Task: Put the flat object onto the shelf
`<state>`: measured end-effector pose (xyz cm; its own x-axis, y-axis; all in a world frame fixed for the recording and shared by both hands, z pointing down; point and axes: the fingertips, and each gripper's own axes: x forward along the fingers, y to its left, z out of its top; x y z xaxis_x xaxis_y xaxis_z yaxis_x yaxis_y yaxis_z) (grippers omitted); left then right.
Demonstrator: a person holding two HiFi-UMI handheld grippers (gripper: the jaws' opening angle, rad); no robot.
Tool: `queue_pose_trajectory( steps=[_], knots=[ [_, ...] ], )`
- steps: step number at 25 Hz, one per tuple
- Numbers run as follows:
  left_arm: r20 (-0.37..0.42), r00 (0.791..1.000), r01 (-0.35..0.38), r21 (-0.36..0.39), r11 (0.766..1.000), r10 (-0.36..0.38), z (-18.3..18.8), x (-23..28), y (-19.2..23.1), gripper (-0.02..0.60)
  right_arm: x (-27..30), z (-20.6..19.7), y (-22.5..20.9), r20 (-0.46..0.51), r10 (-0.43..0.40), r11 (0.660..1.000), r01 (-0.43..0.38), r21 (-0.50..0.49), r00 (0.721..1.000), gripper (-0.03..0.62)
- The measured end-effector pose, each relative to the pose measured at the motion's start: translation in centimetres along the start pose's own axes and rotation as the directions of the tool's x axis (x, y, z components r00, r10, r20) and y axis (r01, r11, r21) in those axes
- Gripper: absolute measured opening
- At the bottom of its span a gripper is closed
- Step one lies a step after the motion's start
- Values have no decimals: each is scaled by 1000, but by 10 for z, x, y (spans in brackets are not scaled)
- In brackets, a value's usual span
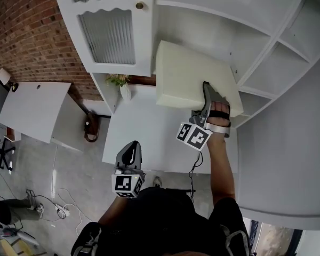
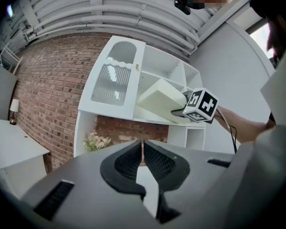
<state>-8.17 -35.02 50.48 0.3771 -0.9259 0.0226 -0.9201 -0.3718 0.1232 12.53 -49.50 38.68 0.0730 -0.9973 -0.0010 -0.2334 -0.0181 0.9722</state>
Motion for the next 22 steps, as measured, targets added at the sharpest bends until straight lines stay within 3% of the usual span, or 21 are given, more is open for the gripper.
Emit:
queue_pose_trajectory(
  steps=[10,14,20,22],
  knots=[
    [-26,1000,-12,-12,1000,11,-15,19,0,21,42,1,39,-47,59,979,-67,-194,997,305],
    [-38,999,-33,-14,999,33,-16,23,4,21,61,2,48,-51,74,976,-82,-203,996,309],
    [-43,998,-46,-21,999,45,-22,21,10,21,88,13,48,-93,28,962,-51,-267,995,339],
    [-41,998,-52,-18,998,51,-20,21,11,21,102,10,54,-93,53,963,-76,-257,994,339]
  ],
)
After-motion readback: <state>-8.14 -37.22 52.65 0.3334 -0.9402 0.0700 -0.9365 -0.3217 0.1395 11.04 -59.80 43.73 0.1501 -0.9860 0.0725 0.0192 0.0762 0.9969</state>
